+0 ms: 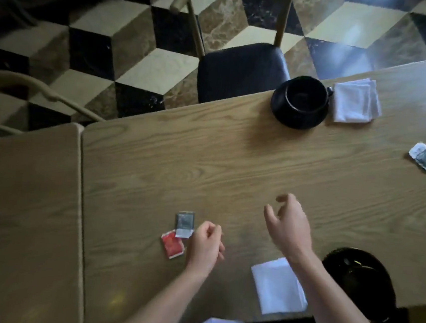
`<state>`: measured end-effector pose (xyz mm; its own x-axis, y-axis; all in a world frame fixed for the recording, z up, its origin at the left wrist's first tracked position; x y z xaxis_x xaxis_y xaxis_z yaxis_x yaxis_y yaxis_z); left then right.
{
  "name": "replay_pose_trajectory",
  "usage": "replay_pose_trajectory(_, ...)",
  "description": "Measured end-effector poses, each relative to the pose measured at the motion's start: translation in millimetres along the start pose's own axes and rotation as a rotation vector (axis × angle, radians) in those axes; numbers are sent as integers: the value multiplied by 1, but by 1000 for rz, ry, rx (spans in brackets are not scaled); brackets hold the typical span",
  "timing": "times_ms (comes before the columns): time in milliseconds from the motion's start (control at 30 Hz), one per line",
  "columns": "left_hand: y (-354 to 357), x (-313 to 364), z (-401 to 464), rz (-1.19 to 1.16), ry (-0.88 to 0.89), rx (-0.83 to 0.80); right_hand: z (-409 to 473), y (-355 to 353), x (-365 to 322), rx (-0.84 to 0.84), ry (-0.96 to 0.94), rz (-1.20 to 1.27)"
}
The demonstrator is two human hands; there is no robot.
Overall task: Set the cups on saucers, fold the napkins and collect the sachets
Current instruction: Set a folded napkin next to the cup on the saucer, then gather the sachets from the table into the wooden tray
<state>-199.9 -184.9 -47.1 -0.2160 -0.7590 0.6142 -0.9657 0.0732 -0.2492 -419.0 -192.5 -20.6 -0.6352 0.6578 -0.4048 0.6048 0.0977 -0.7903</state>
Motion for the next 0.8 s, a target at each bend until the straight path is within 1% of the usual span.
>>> replay_pose_trajectory(100, -77, -36, 3, -1, -26, 159, -58, 63, -33, -212, -43, -14)
replay_pose_trajectory(167, -116, -54, 3, 2, -57, 293, -82, 93, -50, -281, -32, -6)
replay_pose_trajectory(233, -142, -62, 3, -53, -73, 392, -94, 112, -64, -284, 1, -2)
replay_pose_trajectory(300, -150, -64, 6, -134, -93, 445, -96, 123, -76, -232, 51, -4)
replay_pose_trajectory(367, -147, -61, 11, -176, -117, 459, -92, 130, -87, -177, 84, -9)
replay_pose_trajectory(467, -136, -51, 19, -151, -138, 438, -81, 140, -103, -140, 116, -13)
replay_pose_trajectory(567, -123, -39, 22, -13, -92, 410, -74, 151, -109, -116, 139, -48)
replay_pose_trajectory(700, -114, -33, 23, 104, -42, 392, -70, 163, -112, -121, 99, -119)
replay_pose_trajectory(800, -110, -30, 25, 160, -39, 334, -71, 160, -113, -99, 73, -65)
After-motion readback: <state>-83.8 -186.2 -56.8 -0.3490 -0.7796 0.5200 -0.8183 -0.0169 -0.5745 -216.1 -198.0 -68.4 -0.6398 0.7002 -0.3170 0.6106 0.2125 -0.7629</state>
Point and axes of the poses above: each hand's wrist, its own z-axis towards the middle knuckle, its own y-axis out of the palm, x = y × z, the point moved 5 cm from there along z, towards the middle knuckle, and after that the axes turned 11 degrees about -z, right-handed, at the moved point
